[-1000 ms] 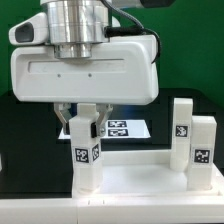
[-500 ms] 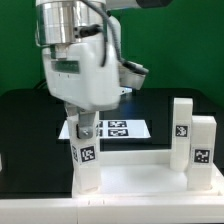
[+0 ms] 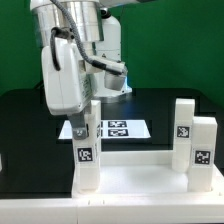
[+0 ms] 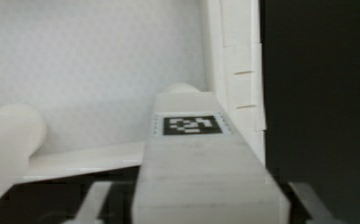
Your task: Assemble desk
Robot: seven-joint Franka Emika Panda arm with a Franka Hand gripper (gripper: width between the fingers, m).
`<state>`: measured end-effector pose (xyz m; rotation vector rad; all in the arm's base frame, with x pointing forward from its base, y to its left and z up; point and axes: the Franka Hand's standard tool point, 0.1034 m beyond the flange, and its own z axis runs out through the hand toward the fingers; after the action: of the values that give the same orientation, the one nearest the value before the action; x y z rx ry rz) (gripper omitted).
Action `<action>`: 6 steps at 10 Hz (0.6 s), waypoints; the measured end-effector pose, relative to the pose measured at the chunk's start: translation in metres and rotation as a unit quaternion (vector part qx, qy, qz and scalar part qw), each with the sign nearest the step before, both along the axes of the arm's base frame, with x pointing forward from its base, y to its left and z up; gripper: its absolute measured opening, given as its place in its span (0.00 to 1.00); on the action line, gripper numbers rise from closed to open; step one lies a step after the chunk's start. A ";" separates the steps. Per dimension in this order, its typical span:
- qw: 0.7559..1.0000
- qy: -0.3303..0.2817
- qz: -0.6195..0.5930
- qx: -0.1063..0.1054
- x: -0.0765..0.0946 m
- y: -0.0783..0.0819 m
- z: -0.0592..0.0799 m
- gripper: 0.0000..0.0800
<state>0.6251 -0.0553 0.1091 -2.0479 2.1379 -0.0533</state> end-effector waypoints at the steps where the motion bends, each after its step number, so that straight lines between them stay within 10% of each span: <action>1: 0.998 -0.003 0.058 -0.013 0.000 0.003 -0.001 0.55; 2: 0.989 -0.014 0.145 -0.036 0.003 0.005 -0.001 0.71; 6: 0.932 -0.021 0.354 -0.073 0.002 0.009 -0.007 0.81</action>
Offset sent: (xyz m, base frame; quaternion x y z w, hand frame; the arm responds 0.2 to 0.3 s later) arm 0.0045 0.0226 -0.0113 -0.0552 -0.0188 -0.3635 0.9298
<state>0.6267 -0.0464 0.1016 -2.7402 1.2839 -0.1568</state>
